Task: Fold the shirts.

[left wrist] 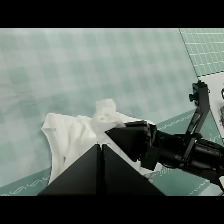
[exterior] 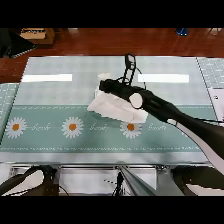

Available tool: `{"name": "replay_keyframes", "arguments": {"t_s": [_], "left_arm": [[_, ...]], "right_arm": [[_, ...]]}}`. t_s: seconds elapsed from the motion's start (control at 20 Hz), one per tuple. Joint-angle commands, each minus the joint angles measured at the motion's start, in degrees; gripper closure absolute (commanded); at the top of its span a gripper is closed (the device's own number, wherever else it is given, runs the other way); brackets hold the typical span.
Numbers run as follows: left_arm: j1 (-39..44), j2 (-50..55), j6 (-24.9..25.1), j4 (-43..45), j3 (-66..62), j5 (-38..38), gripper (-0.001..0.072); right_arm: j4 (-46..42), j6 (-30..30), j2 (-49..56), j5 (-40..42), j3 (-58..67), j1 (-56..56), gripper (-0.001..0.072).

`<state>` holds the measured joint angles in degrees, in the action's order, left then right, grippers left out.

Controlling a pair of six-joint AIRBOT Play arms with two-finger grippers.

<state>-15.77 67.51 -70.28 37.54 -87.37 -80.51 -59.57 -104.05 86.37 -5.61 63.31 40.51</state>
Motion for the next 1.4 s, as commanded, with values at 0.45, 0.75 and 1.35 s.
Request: {"name": "replay_keyframes", "arguments": {"t_s": [0.45, 0.75, 1.35], "left_arm": [[-0.22, -0.15, 0.66, 0.28, 0.02, -0.28, 0.0682], [-0.22, 0.11, 0.66, 0.31, 0.02, -0.28, 0.0682], [-0.20, 0.13, 0.68, 0.52, 3.52, -0.31, 0.0682]], "right_arm": [[-34.91, 2.14, -17.73, -57.44, 0.00, -14.49, 0.0220], [-15.23, 6.80, -24.74, -60.11, -16.39, -46.05, 0.0110], [44.63, 32.65, -10.49, -26.23, -30.62, -33.73, 0.0303]]}}
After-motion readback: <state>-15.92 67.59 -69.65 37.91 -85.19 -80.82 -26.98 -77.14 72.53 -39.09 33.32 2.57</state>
